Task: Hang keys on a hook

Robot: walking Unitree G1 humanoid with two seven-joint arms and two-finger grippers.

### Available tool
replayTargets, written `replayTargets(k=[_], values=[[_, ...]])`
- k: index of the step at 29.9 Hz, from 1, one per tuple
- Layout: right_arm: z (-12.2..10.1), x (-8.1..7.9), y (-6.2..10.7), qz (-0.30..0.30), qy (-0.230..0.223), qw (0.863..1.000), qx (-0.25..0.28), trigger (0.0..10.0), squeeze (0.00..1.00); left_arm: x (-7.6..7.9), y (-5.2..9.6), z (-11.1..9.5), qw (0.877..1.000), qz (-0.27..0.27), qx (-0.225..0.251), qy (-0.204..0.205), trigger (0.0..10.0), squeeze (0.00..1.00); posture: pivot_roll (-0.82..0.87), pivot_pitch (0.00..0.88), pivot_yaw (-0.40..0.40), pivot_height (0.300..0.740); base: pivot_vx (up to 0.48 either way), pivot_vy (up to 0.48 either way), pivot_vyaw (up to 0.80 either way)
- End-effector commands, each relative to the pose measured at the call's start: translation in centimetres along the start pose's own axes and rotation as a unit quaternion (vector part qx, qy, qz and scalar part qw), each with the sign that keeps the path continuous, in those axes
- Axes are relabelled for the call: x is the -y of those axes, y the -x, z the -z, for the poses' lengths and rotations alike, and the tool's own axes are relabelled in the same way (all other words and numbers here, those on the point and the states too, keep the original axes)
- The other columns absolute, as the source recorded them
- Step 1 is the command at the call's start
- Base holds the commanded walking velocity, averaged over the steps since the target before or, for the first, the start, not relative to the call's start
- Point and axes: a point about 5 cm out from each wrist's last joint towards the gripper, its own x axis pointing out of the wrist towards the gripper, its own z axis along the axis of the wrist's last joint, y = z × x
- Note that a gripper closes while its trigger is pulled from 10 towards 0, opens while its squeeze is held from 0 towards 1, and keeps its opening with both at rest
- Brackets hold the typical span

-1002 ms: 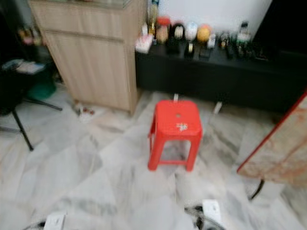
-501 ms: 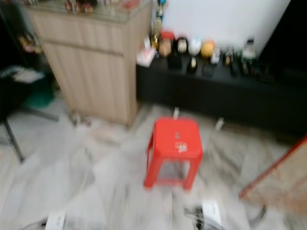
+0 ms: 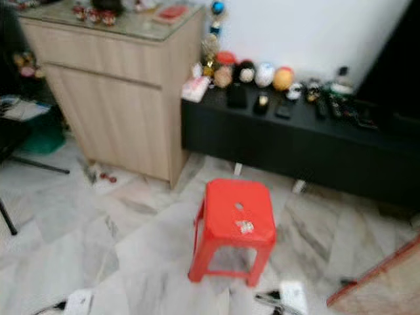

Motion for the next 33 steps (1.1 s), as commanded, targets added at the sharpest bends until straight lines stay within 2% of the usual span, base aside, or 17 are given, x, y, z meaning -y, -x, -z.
replayTargets(k=[1,16,33], values=[[1.27,1.1,0.3,0.02,-0.012,1.0,-0.02,10.0,0.0,0.78,-0.05,0.26,1.0,0.011,-0.007,0.006,10.0,0.0,0.02,0.029,-0.091,0.74,0.341,0.0,0.0],[1.34,1.09,0.32,0.023,-0.026,0.999,-0.017,10.0,0.0,0.76,-0.04,0.23,1.0,0.013,-0.004,0.001,10.0,0.0,0.01,0.032,-0.083,0.74,0.332,0.0,0.0],[1.47,1.21,0.37,0.027,-0.043,0.999,-0.014,10.0,0.0,0.86,-0.02,0.34,1.0,0.015,-0.005,0.0,10.0,0.0,0.01,0.036,-0.088,0.74,0.0,0.0,0.0]])
